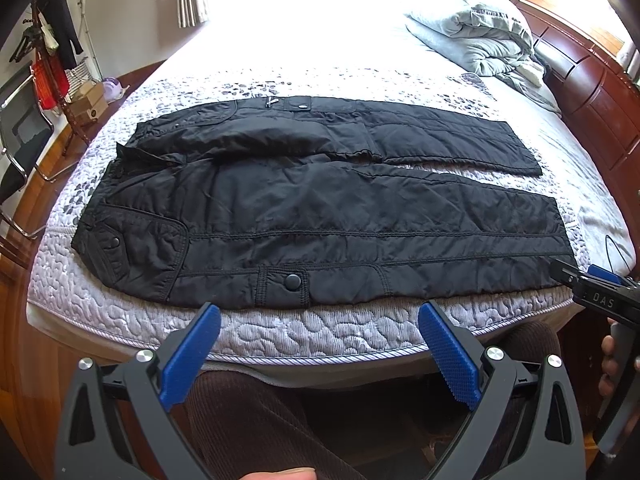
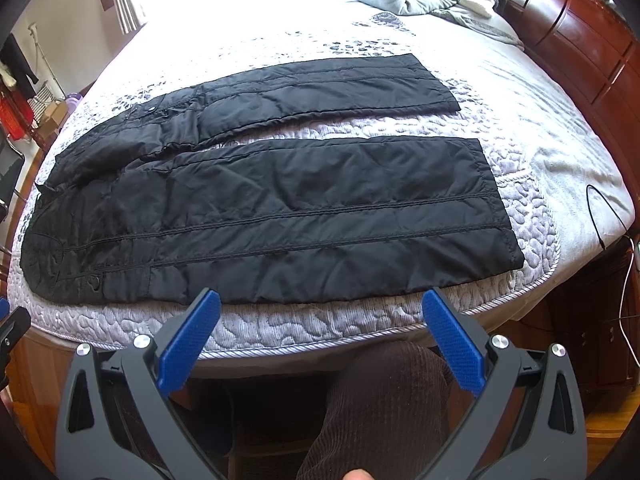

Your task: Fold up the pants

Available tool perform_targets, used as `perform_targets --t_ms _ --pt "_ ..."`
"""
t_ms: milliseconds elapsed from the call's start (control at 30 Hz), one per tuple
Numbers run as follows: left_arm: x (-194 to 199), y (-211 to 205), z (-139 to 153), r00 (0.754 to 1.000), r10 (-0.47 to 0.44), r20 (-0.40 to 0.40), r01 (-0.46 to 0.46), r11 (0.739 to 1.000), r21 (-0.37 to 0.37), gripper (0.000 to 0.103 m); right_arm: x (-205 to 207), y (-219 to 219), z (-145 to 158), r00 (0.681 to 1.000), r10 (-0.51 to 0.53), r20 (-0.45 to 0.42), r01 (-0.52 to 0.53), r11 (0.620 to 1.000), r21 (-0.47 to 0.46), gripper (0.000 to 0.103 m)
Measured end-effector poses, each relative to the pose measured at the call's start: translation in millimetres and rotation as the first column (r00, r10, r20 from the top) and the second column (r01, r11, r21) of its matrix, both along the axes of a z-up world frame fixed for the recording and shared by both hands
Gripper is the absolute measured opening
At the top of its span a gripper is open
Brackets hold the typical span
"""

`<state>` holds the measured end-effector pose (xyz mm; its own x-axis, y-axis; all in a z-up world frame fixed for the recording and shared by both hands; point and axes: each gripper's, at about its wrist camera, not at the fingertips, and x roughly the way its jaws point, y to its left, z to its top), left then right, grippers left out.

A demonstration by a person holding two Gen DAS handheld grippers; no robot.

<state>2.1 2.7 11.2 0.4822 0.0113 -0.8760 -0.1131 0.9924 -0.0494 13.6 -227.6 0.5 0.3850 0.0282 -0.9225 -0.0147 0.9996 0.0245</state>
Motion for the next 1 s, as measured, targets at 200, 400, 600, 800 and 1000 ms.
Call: perform_targets --t_ms 200,400,600,800,1000 --pt "1.5 -0.4 0.0 1.000 -0.002 -0.001 0.002 1.000 0.004 0.099 0.2 -0.1 -1.5 1.000 -0.007 -0.005 0.007 1.000 0.004 0.101" --pt "1.9 -0.6 -0.1 1.000 -0.001 0.000 0.001 1.000 0.003 0.099 0.2 -0.6 -1.5 1.000 -0.005 -0.006 0.005 1.000 0.005 0.101" --pt "2.5 -1.0 -0.3 1.000 -0.001 -0.001 0.001 1.000 0.004 0.099 1.7 -1.3 -4.3 1.000 -0.005 -0.011 0.005 1.000 0.003 0.101" --pt "3.0 -1.7 -0.2 1.000 0.001 0.002 -0.001 1.000 0.004 0.099 2.6 -0.3 -4.8 1.000 -0.004 -0.012 0.004 1.000 0.003 0.101" --pt "3.0 -1.6 -0.3 1.000 0.000 0.001 0.000 1.000 0.004 0.099 2.8 -0.2 -5.0 1.000 -0.004 -0.015 0.004 1.000 0.003 0.101"
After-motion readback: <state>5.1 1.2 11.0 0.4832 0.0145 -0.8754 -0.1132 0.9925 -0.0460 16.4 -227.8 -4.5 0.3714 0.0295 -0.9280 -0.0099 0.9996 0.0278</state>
